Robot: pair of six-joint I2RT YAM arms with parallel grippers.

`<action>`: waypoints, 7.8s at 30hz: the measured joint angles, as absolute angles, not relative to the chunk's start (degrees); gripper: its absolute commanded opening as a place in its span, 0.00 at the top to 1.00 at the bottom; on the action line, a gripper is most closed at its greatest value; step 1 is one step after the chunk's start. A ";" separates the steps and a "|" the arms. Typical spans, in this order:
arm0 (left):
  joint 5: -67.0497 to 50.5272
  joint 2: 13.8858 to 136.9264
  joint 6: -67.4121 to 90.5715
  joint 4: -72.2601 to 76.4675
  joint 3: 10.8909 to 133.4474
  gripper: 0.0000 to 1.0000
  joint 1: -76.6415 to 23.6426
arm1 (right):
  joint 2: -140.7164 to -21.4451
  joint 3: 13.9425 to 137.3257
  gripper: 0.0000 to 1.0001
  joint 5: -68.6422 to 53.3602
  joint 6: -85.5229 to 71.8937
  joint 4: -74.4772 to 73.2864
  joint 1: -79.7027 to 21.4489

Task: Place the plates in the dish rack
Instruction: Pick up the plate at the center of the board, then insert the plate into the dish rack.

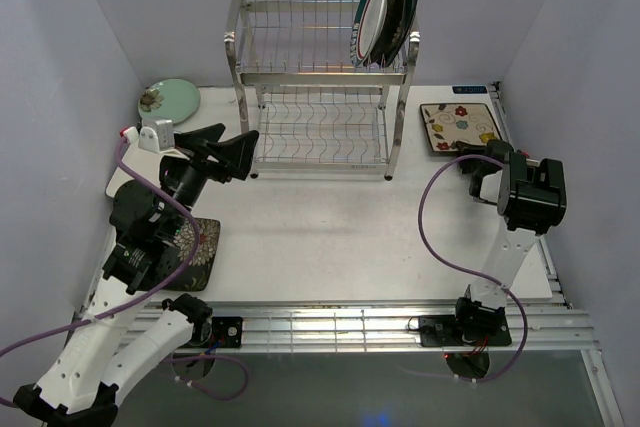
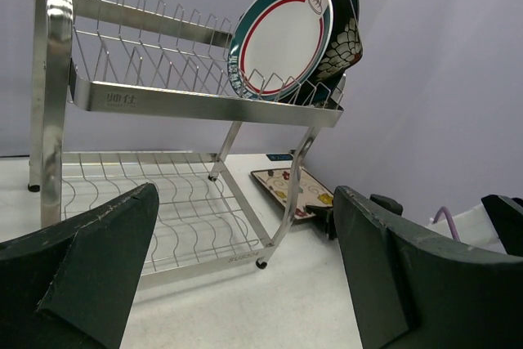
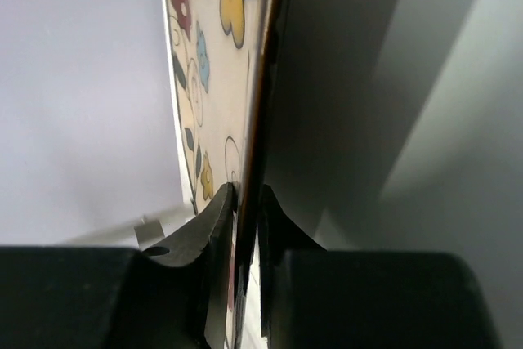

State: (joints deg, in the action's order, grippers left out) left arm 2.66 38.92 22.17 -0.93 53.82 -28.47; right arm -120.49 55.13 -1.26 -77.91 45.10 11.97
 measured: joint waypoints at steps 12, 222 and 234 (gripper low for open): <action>1.02 39.18 23.00 -1.04 53.82 0.02 -27.49 | -99.46 22.87 0.92 -1.50 -79.55 53.49 11.62; -17.96 77.80 46.04 6.52 71.61 0.03 -33.34 | -62.85 102.17 0.92 -33.08 -47.16 -23.57 18.24; -17.78 78.00 45.91 6.52 71.61 0.03 -33.34 | -64.36 103.26 0.92 -31.48 -47.99 -21.30 14.48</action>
State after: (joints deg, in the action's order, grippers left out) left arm -17.78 78.00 45.91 6.52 71.61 -33.34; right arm -64.36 103.26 -31.48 -47.99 -21.30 14.48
